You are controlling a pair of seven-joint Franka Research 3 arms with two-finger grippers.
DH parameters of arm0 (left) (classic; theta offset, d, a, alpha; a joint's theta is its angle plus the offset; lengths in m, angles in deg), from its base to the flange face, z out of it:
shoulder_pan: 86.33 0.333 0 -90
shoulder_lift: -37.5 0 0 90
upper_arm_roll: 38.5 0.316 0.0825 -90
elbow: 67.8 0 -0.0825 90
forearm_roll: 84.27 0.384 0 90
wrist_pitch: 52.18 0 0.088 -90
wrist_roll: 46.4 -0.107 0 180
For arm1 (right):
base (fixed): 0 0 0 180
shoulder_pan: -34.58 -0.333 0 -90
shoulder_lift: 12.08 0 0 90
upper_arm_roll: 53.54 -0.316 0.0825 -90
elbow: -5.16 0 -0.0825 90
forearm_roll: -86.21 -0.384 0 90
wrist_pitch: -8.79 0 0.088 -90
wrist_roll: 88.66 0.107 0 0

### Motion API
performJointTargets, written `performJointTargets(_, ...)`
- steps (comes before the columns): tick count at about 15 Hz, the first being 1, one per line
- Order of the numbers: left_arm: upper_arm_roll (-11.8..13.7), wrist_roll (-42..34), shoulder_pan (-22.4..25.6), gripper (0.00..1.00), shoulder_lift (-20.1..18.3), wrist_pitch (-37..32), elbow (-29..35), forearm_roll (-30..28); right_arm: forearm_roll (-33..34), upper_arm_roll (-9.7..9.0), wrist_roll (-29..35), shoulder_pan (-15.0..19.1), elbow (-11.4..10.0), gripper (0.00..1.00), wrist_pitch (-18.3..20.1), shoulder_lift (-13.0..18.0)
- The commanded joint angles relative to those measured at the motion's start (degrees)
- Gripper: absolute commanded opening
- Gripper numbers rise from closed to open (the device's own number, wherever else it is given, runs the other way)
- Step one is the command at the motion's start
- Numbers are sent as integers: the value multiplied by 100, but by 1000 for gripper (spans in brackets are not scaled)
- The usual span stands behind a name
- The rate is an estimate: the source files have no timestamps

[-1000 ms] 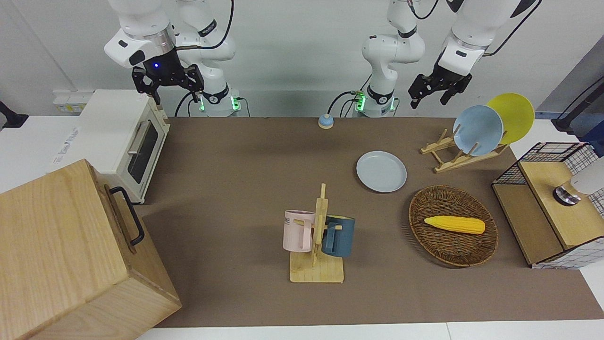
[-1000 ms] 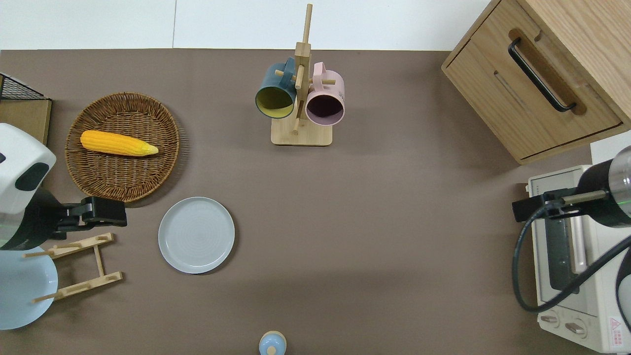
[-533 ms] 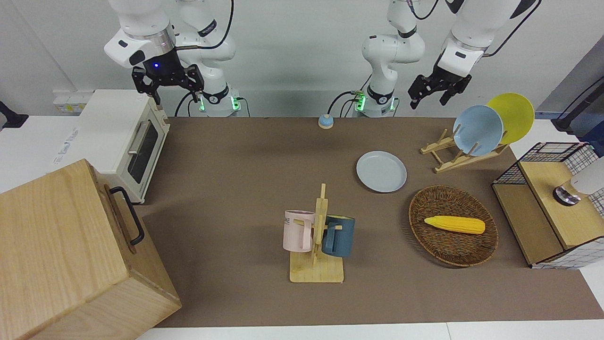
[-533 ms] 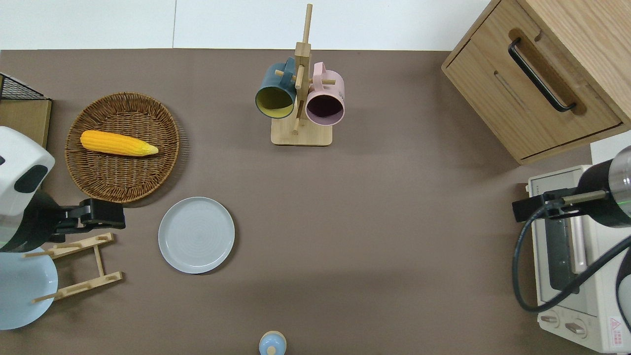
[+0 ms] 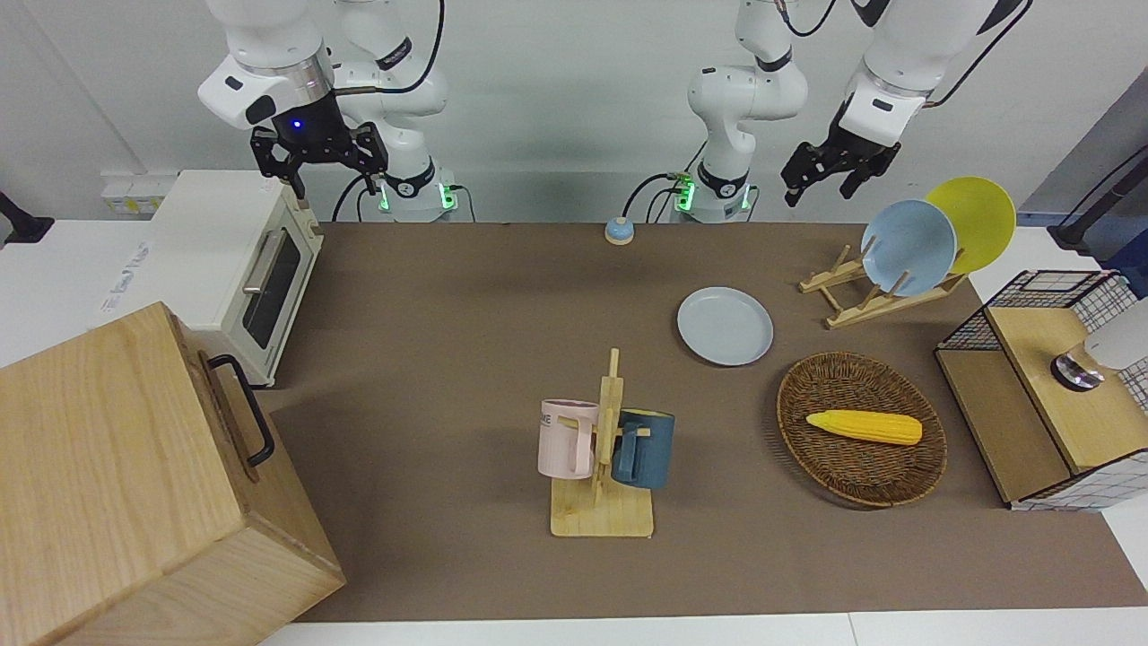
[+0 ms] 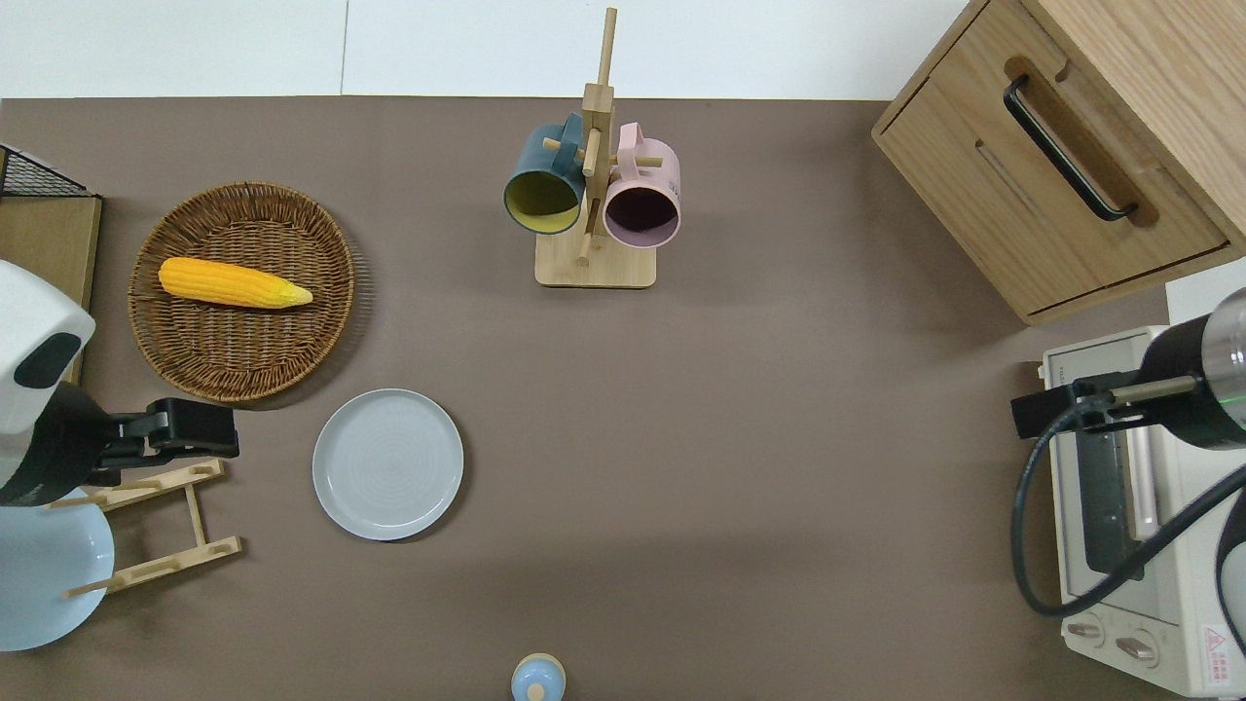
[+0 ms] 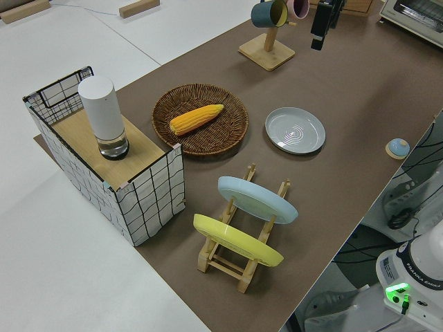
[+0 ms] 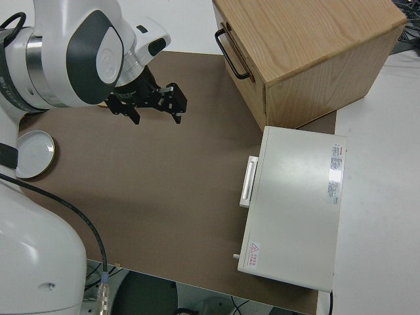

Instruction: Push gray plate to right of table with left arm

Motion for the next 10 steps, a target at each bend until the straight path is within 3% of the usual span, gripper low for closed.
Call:
performJointTargets(1, 16, -80, 48, 995, -258, 104, 336, 95, 48, -109, -46, 135, 3, 996, 83, 55)
performJointTargets(4, 51, -132, 48, 993, -389, 411, 739, 95, 48, -109, -46, 135, 3, 996, 83, 55)
performJointTargets(7, 77, -369, 39, 995, -329, 1068, 1590, 95, 48, -109, -46, 135, 3, 996, 84, 55)
performJointTargets(10, 235, -501, 57, 995, -189, 1483, 1900, 95, 48, -109, -46, 135, 3, 996, 92, 55)
